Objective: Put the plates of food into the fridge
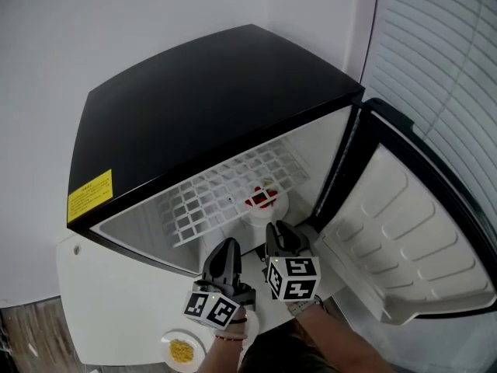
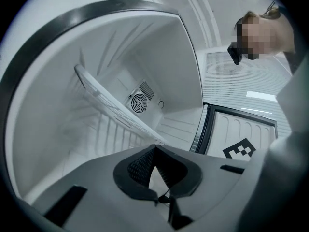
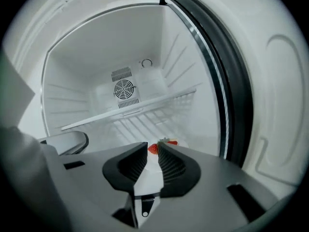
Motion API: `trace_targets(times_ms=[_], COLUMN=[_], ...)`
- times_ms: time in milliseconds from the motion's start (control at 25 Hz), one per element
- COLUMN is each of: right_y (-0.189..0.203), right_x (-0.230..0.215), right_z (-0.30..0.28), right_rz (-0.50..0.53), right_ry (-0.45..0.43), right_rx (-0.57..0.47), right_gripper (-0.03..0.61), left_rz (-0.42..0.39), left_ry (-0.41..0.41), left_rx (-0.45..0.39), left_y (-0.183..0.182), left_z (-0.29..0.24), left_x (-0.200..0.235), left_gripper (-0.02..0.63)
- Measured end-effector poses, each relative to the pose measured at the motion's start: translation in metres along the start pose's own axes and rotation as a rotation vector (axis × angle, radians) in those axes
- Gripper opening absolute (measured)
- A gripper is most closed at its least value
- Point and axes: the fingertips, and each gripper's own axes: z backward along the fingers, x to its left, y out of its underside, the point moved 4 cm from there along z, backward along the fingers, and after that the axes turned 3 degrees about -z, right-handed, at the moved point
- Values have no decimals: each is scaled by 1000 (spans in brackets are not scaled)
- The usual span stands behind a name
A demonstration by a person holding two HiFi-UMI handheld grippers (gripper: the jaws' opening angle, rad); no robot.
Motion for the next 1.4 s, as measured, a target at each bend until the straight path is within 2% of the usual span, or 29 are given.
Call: trace_targets(times_ms=[200, 560, 760, 1080, 1240, 1400], right_y=[-5, -3, 3, 26, 42, 65], right_x=[10, 22, 41, 63, 63, 68], right_z=[42, 124, 159, 194, 201, 206], right_rz=[37, 15, 72, 187, 205, 221], right_ry=[-80, -251, -348, -453, -471, -481], right_rx=[-26, -48, -55, -56, -14, 38], right_gripper=[8, 8, 8, 8, 8, 8], left_rz=[-20, -86, -134, -204, -248, -251], left_ry=[-11, 0, -12, -109, -168, -211], left_rx=[-17, -59, -62, -53, -53, -69], left_y=[-10, -25, -24, -24, -24, -18], left_z=[21, 71, 104, 167, 200, 231], left_x=[-23, -71, -85, -73, -67, -61], left_gripper=[6, 6, 6, 6, 6, 6])
